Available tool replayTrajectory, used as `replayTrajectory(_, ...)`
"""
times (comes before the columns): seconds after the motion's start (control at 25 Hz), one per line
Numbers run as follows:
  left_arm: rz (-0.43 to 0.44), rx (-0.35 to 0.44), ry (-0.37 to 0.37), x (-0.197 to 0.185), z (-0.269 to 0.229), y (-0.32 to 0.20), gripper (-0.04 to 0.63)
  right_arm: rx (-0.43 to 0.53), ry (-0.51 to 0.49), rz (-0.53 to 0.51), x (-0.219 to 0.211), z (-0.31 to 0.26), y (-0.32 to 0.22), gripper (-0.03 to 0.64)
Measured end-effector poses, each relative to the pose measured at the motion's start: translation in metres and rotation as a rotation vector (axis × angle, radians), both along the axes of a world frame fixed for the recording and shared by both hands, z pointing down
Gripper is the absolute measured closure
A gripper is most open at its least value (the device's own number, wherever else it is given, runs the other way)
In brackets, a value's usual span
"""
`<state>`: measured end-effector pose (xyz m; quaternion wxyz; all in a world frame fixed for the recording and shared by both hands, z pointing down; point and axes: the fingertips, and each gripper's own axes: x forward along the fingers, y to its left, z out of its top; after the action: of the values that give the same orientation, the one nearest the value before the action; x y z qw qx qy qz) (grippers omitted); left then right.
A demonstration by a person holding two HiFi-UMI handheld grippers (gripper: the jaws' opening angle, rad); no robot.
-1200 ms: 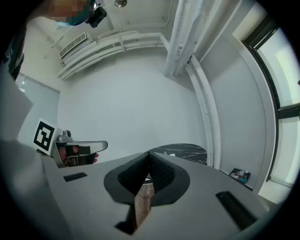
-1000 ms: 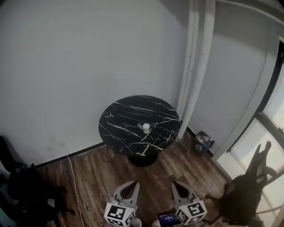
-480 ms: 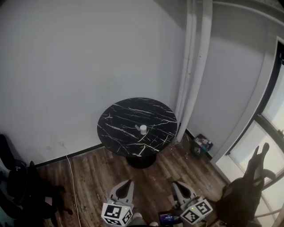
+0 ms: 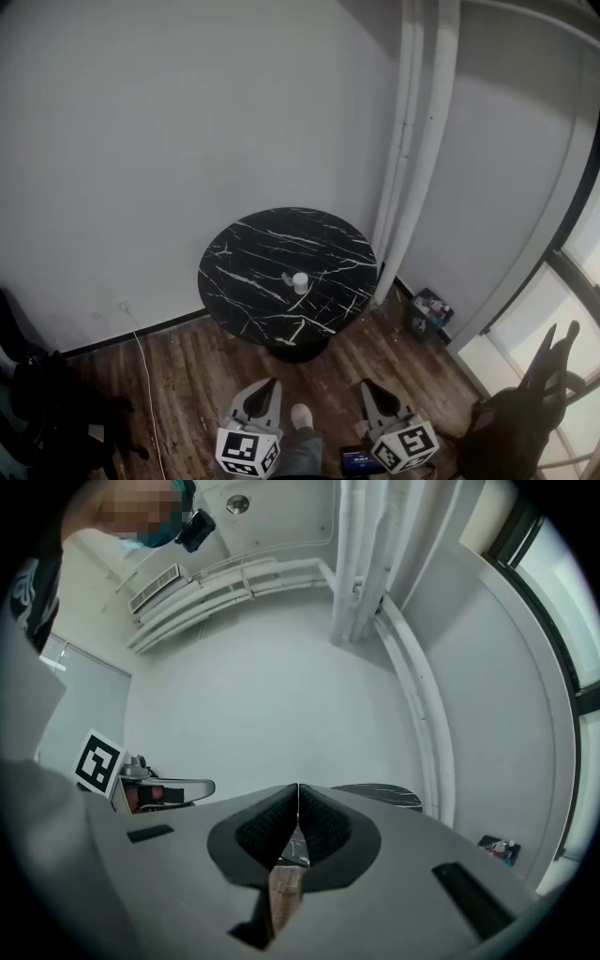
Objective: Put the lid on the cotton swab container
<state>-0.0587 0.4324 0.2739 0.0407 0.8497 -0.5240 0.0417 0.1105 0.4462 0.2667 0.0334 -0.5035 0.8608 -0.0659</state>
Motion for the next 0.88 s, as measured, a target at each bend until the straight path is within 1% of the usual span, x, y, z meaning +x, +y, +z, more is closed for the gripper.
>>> replayTrajectory(0.16, -0.025, 0.007, -0.006, -0.009, 0.006, -0.062, 0.583, 0.005, 0.06, 0.006, -0.006, 0.008, -0.06, 0.6)
replayTrajectory(0.4, -0.029, 0.009, -0.006, -0.02, 0.006, -0.168, 0.583, -0.029, 0.079, 0.011, -0.016, 0.011, -0.167, 0.6)
replayTrajectory(0.56, -0.027, -0.004, -0.001, -0.027, 0.008, -0.246, 0.583, -0.047, 0.102, 0.007, -0.024, 0.014, -0.24, 0.6)
replayTrajectory(0.76, -0.014, -0.017, -0.007, -0.029, 0.021, -0.312, 0.583, -0.064, 0.131, 0.024, -0.023, 0.026, -0.304, 0.6)
replayTrajectory(0.88, 0.006, -0.038, 0.007, -0.029, 0.031, -0.342, 0.583, -0.061, 0.15, 0.028, -0.024, 0.031, -0.33, 0.6)
